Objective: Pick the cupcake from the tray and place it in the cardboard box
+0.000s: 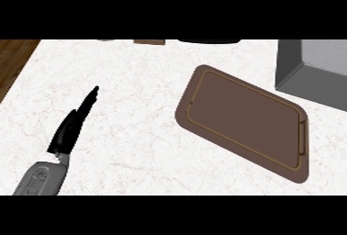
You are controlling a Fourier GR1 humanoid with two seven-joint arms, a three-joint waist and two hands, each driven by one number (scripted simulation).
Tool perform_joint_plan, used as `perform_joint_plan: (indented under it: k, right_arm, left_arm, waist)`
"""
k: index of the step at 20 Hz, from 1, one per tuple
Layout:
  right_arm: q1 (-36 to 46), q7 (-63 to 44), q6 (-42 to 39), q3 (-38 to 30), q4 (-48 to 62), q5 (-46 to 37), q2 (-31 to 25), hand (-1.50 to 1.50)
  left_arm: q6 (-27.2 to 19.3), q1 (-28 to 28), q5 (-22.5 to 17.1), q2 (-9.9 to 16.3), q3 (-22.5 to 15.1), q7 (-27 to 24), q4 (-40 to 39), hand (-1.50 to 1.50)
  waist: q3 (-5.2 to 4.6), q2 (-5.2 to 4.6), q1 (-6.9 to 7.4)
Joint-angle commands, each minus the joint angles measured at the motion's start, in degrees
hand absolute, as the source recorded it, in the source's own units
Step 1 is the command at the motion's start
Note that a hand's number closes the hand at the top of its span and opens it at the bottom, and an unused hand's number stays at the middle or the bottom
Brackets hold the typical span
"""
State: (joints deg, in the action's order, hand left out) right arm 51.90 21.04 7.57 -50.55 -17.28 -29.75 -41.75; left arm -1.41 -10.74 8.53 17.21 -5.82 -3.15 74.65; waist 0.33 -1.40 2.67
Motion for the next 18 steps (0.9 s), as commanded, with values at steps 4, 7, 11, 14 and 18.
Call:
perform_joint_plan:
  k: [4, 7, 11, 14, 18]
  right_arm:
    - [-4.85, 8.90, -1.70, -6.04, 2.18, 5.90, -5.02, -1.50]
    - [-8.48, 12.65, -2.23, -8.33, 2.84, 8.02, -6.35, -1.50]
    - [-12.16, 16.40, -3.55, -10.09, 4.15, 9.76, -7.12, -1.50]
    - [-13.46, 16.23, -4.91, -10.09, 5.09, 10.00, -8.87, -1.50]
    - [-15.28, 16.99, -6.08, -9.68, 5.79, 9.58, -10.35, -1.50]
  left_arm:
    - [0.20, -0.25, 0.25, -0.47, 0.06, 0.16, -0.30, 0.00]
    - [-0.06, 0.29, 0.05, -0.42, 0.71, 0.04, -0.35, 0.00]
    - [-0.45, 0.22, 0.32, -0.81, 0.65, 0.20, 0.40, 0.00]
    - [-0.12, 2.24, 0.59, -1.21, -0.20, -0.17, 1.29, 0.00]
    - [-1.86, 0.80, 1.99, -2.30, -0.78, 0.63, 1.92, 0.00]
  waist:
    - [0.11, -0.29, 0.17]
    - [0.14, -0.19, -0.05]
    - [0.19, -0.16, -0.01]
    - [0.13, 0.07, 0.03]
    - [0.26, -0.13, 0.35]
